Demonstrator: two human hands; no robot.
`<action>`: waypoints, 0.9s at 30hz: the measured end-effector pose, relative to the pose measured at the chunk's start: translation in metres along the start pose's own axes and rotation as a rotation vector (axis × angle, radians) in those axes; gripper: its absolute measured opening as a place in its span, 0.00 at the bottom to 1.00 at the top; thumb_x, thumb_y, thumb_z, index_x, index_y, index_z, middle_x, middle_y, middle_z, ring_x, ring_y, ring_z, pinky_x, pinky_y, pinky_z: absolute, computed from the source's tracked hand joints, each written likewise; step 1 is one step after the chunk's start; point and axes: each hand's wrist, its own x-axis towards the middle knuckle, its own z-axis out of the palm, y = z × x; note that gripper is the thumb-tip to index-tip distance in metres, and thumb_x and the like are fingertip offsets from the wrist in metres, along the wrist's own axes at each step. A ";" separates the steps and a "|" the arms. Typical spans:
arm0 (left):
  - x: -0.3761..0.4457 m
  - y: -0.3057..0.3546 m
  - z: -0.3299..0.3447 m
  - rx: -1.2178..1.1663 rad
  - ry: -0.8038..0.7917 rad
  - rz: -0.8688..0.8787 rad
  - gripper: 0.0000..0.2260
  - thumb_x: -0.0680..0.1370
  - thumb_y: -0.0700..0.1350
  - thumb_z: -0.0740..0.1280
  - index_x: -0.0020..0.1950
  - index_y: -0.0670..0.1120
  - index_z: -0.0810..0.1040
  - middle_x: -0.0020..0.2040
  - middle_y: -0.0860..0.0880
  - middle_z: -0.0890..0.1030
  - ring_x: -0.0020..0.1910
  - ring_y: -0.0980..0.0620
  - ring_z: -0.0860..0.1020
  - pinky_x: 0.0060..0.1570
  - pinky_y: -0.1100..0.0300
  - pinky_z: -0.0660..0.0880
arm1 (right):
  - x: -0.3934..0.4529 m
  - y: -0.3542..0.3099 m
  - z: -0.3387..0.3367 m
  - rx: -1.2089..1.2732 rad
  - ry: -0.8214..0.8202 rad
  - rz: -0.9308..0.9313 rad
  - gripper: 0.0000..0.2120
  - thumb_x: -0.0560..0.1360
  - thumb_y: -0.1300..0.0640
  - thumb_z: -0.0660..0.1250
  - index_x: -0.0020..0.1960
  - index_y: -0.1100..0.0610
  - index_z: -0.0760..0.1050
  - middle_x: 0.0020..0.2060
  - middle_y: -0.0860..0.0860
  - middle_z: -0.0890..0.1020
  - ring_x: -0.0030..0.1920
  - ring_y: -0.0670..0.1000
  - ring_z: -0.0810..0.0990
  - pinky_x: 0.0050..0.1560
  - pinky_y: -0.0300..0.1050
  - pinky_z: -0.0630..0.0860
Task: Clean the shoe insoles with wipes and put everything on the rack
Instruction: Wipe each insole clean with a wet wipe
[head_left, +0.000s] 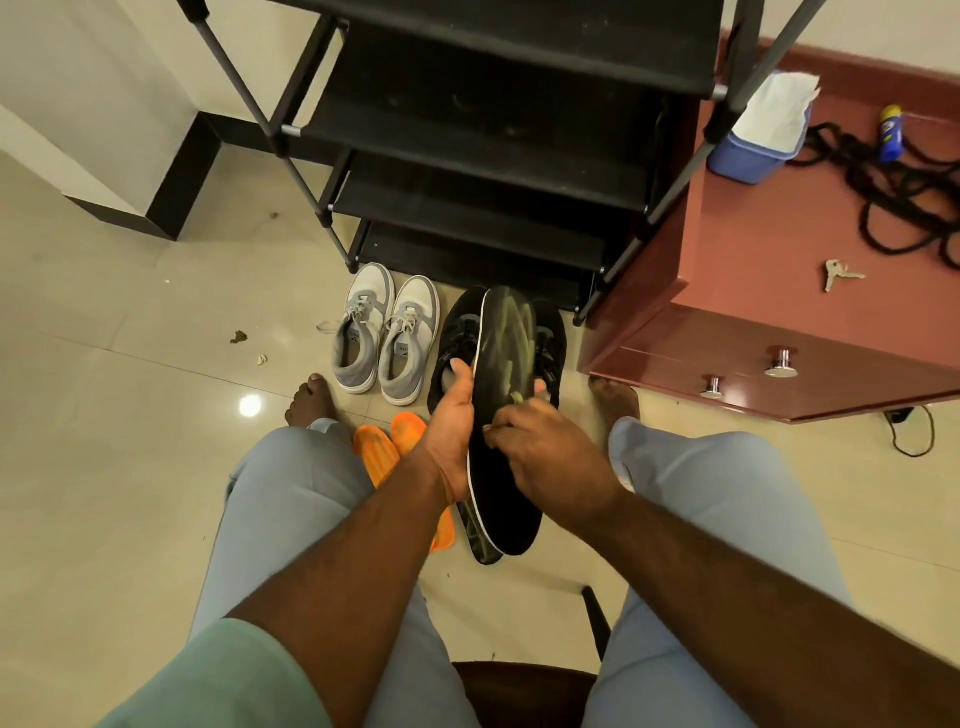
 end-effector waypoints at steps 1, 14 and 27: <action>-0.001 -0.003 0.002 0.002 -0.001 -0.002 0.39 0.77 0.72 0.51 0.63 0.41 0.80 0.59 0.42 0.81 0.57 0.45 0.81 0.61 0.52 0.76 | 0.003 0.005 -0.002 -0.015 0.017 0.016 0.08 0.67 0.67 0.70 0.45 0.60 0.82 0.40 0.54 0.81 0.43 0.57 0.78 0.42 0.51 0.79; -0.006 -0.006 0.007 0.000 0.047 0.013 0.36 0.77 0.71 0.53 0.66 0.43 0.80 0.62 0.41 0.81 0.59 0.43 0.81 0.57 0.50 0.76 | 0.010 0.018 -0.004 -0.142 -0.066 0.106 0.07 0.66 0.68 0.71 0.43 0.61 0.81 0.40 0.55 0.80 0.44 0.58 0.77 0.37 0.50 0.78; -0.003 -0.005 0.003 -0.023 0.056 0.055 0.34 0.79 0.69 0.52 0.65 0.44 0.81 0.61 0.40 0.82 0.59 0.42 0.81 0.55 0.48 0.77 | 0.014 0.026 -0.005 -0.176 -0.135 0.166 0.09 0.69 0.68 0.67 0.48 0.61 0.81 0.46 0.56 0.79 0.51 0.58 0.75 0.46 0.50 0.76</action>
